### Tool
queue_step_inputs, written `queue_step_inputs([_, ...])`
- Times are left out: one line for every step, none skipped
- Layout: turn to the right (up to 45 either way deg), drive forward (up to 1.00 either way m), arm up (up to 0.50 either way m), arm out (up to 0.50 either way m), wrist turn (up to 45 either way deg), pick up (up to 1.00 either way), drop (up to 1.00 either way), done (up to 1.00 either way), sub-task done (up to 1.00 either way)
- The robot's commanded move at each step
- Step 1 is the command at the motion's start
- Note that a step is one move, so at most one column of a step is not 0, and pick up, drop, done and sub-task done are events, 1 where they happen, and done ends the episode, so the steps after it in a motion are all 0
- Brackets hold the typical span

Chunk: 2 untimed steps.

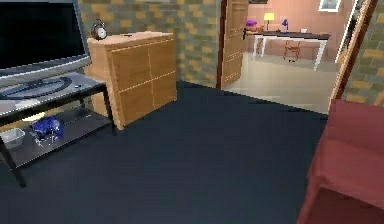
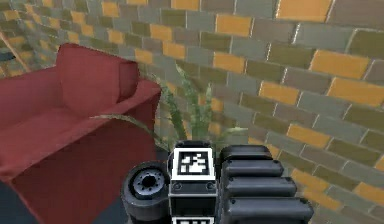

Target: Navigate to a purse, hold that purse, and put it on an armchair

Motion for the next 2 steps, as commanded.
queue_step_inputs([0.0,0.75,0.0,0.0,0.0,0.0,0.0,0.0,0.0])
queue_step_inputs([30.0,0.0,0.0,0.0,0.0,0.0,0.0,0.0,0.0])
